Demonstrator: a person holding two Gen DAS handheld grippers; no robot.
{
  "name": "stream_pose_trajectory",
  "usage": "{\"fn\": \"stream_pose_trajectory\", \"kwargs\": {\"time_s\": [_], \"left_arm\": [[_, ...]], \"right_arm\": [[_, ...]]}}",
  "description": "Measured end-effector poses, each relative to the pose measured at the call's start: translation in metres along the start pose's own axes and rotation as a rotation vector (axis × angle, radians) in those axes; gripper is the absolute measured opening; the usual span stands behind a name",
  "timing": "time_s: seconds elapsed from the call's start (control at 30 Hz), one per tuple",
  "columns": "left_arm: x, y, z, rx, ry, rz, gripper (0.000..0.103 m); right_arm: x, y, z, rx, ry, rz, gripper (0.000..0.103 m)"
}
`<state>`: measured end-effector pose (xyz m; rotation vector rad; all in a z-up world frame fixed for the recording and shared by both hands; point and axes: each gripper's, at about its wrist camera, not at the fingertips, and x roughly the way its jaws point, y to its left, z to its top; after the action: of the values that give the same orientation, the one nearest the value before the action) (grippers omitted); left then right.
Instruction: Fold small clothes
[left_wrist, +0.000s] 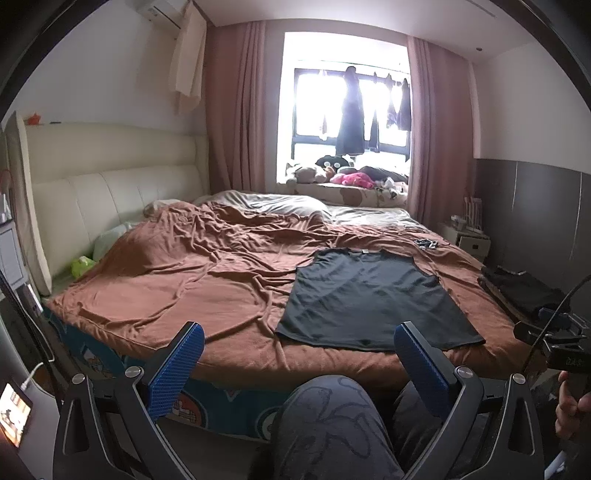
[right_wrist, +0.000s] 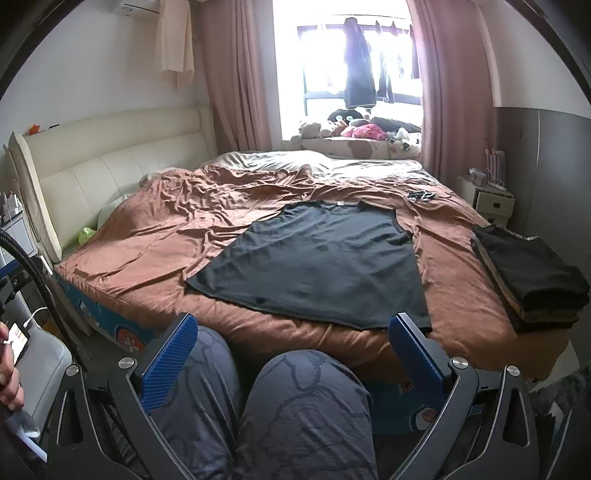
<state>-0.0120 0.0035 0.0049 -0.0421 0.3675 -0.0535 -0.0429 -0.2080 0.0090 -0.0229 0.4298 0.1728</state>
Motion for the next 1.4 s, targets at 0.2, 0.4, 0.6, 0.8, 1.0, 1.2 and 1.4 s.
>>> {"fn": "stream_pose_trajectory", "kwargs": {"time_s": [0.2,0.4,0.6,0.8,1.0,1.2,1.4], "left_arm": [[0.003,-0.002,0.001,-0.015,0.006,-0.010,0.103],[0.005,0.003,0.001,-0.027,0.009,-0.014,0.103],[0.005,0.006,0.001,-0.018,0.005,-0.012,0.103],[0.005,0.006,0.002,-0.018,0.011,-0.015,0.103],[0.003,0.004,0.008,-0.036,0.004,-0.029,0.103],[0.002,-0.001,0.013,-0.011,-0.007,-0.032,0.103],[0.007,-0.006,0.011,0.003,0.003,-0.048,0.103]], "right_arm": [[-0.002,0.001,0.007,-0.009,0.008,-0.012,0.103],[0.001,0.003,0.004,-0.016,0.015,-0.018,0.103],[0.003,0.003,0.003,-0.007,0.020,-0.014,0.103],[0.003,0.001,0.005,0.001,0.013,-0.009,0.103],[-0.002,-0.003,0.005,0.029,-0.004,-0.021,0.103],[-0.005,-0.008,0.004,0.048,-0.007,-0.047,0.103],[-0.005,-0.011,0.007,0.063,-0.005,-0.057,0.103]]}}
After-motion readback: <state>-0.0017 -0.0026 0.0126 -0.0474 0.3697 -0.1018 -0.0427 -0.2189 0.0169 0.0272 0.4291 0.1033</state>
